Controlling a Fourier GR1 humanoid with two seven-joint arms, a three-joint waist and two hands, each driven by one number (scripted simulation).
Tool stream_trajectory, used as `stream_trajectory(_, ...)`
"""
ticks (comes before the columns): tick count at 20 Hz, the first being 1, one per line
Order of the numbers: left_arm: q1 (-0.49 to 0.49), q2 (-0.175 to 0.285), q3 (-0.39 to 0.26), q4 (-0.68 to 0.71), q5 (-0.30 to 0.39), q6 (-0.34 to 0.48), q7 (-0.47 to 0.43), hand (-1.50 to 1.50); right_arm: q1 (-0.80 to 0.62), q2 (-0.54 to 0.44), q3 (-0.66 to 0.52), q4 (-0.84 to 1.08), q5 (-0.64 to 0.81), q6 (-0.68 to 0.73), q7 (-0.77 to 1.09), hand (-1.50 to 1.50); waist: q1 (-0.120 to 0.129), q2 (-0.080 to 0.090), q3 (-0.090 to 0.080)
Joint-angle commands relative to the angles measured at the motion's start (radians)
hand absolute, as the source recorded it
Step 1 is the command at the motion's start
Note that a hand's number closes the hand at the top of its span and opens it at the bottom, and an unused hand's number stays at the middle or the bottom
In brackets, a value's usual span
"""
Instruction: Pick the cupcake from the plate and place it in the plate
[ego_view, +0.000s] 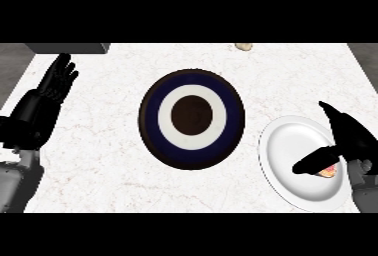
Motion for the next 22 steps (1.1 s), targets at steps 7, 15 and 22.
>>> stream_trajectory(7, 0.015, -0.021, 0.007, -0.084, -0.017, 0.006, 0.059, 0.00, -0.014, -0.043, -0.032, 0.042, 0.003, 0.141, 0.190, -1.50, 0.001, -0.001, 0.002)
stream_trajectory(15, 0.052, -0.031, 0.028, -0.065, -0.037, -0.027, 0.015, 0.00, 0.006, -0.011, -0.050, 0.162, 0.014, 0.148, 0.144, -1.50, 0.008, 0.003, 0.002)
stream_trajectory(22, -0.065, -0.052, 0.066, 0.054, -0.064, -0.059, -0.001, 0.00, 0.082, 0.029, -0.061, 0.179, 0.035, 0.157, 0.048, -1.50, -0.005, 0.004, 0.003)
